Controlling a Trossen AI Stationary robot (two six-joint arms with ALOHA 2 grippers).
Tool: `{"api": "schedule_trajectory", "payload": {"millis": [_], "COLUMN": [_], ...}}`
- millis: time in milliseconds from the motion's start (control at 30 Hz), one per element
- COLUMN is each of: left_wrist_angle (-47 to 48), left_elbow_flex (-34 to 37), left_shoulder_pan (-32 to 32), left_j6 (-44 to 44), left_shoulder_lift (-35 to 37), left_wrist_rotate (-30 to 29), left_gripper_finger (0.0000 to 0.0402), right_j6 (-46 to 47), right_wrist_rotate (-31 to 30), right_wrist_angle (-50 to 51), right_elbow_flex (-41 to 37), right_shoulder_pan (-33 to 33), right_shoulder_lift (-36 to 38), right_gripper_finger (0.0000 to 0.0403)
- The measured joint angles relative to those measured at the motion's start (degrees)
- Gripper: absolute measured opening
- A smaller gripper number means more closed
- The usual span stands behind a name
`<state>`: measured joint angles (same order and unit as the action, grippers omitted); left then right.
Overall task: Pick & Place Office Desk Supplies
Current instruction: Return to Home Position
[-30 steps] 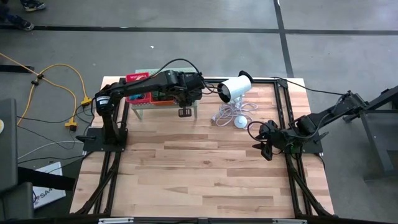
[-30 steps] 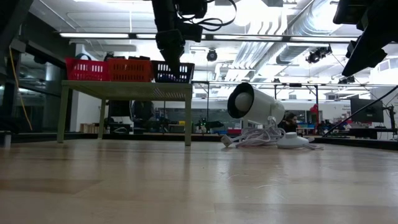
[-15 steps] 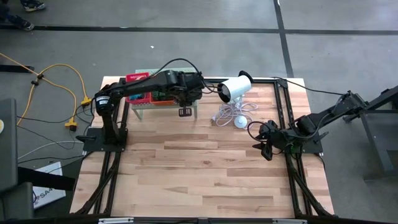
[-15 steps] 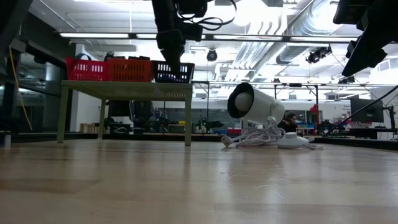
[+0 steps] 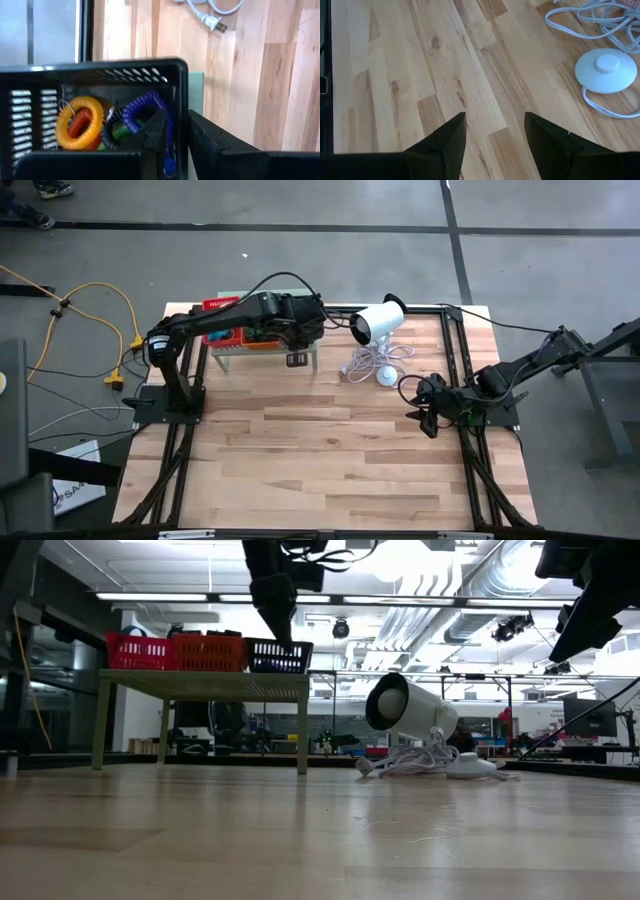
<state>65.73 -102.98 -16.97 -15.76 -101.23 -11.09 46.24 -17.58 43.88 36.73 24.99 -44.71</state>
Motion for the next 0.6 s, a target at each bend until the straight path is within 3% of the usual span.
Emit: {"api": "schedule_trajectory", "payload": {"millis": [600], "left_wrist_angle": [-3.9], "left_elbow_flex": [0.0], "left_shoulder_pan": [0.0], "left_j6": [-1.4], "left_shoulder_lift": [0.0], "left_wrist_rotate": [0.0], "left_gripper_finger": [0.0066], "right_j6": [0.0], "right_wrist_rotate": [0.0], "right_wrist_angle": [0.0], "right_elbow_flex": [0.0], "right_shoulder_pan": [0.0], "right_shoulder_lift": [0.0], "right_gripper_finger": [0.0188]}}
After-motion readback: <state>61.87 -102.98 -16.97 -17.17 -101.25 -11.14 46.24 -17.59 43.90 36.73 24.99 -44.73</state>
